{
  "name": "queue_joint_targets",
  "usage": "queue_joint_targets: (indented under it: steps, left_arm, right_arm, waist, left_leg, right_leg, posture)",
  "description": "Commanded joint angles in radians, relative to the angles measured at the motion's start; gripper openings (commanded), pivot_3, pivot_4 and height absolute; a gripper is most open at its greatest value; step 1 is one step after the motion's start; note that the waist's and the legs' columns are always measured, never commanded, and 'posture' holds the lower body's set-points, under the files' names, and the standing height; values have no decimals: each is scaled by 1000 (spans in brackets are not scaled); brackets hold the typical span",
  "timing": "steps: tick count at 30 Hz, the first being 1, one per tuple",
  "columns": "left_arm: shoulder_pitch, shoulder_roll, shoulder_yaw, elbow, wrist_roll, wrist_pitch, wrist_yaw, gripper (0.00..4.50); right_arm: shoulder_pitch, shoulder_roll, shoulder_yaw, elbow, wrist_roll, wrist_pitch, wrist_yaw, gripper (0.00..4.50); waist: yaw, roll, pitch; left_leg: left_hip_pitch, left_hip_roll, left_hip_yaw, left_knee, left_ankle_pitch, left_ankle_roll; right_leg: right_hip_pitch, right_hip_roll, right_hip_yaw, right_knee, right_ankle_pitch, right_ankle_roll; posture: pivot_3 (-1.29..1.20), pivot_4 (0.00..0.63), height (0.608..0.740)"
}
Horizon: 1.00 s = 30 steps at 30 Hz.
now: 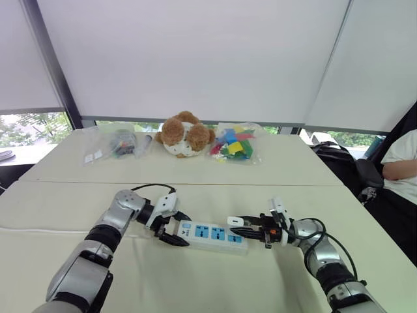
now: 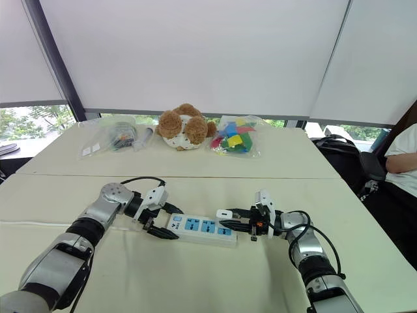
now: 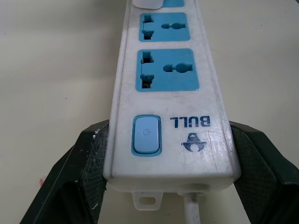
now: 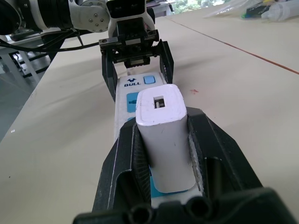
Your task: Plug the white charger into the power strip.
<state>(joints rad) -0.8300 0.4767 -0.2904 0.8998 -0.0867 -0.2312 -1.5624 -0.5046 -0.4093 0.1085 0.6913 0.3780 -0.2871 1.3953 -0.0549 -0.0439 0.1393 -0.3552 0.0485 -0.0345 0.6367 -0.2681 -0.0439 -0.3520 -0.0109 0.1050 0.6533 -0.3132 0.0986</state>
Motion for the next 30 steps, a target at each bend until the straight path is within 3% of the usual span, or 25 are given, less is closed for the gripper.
queue_joint_targets:
  steps: [1,14,24,30]
  left_arm:
    - [-18,-31,5,-23,7,-24,-20,3009]
    - [-44,-90,31,45,39,-59,2,3009]
    - [-63,-119,47,97,57,-84,12,3009]
    - [-75,-133,56,124,69,-97,19,3009]
  right_arm:
    - [112,-5,81,127,-150,46,-47,729]
    - [172,-37,20,-166,-82,102,-97,729]
    - [206,-60,-9,-345,-57,148,-158,729]
    - [212,-70,-20,-381,-57,155,-167,3659]
  waist:
    - [0,0,0]
    - [15,8,5]
    - [36,14,8]
    - [46,20,13]
  left_leg:
    - [0,0,0,0,0,0]
    - [-2,-2,2,-3,0,0]
    - [-14,-4,1,-3,0,0]
    - [-21,-6,2,-1,0,0]
  right_leg:
    - [0,0,0,0,0,0]
    - [-2,-5,1,-4,0,-1]
    - [-12,-5,1,-6,0,0]
    - [-17,-5,1,-6,0,1]
  posture:
    - [0,150,739]
    - [0,150,739]
    - [0,150,739]
    - [0,150,739]
